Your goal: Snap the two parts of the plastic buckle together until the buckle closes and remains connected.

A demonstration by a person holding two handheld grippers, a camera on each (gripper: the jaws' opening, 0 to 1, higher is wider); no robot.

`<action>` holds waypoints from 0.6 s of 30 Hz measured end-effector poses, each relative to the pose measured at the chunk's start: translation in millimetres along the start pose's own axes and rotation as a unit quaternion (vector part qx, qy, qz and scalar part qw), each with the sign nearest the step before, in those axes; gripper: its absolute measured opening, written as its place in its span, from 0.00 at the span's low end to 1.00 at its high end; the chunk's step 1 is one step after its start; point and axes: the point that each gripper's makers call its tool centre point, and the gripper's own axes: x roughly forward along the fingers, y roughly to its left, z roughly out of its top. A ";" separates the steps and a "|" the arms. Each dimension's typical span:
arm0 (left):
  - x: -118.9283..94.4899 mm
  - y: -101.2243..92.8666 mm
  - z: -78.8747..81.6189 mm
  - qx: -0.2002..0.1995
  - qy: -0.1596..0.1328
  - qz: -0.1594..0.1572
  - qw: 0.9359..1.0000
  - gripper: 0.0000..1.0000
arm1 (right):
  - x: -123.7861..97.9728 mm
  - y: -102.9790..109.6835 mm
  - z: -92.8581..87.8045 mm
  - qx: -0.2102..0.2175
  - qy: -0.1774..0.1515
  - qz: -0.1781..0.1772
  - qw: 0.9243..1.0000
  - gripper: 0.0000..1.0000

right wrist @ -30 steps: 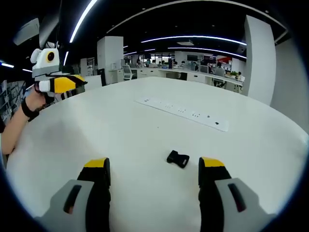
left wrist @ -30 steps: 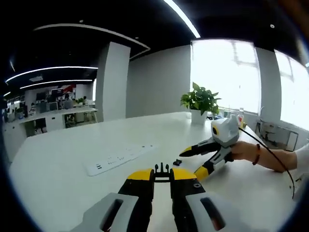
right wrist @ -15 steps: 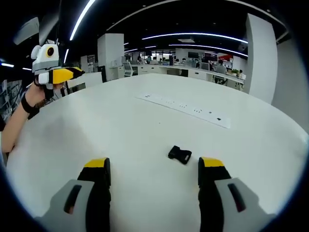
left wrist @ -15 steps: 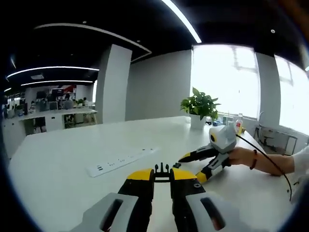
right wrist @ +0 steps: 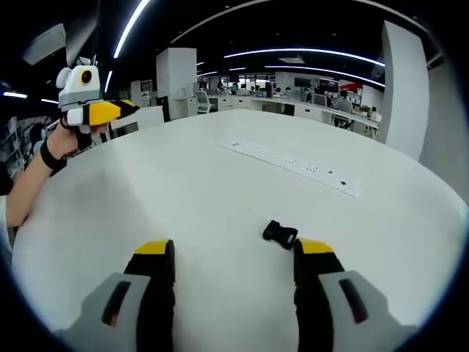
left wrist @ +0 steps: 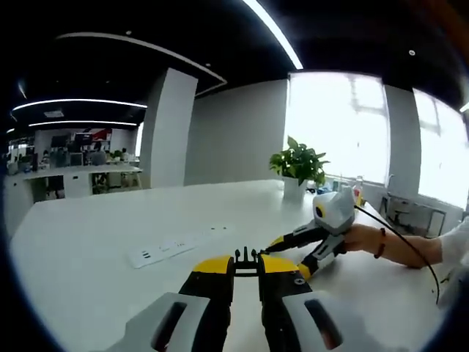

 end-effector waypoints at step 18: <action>0.2 -1.5 3.3 -0.015 -0.012 -0.020 1.000 0.12 | -11.7 33.3 0.7 -0.011 0.005 0.038 0.999 0.59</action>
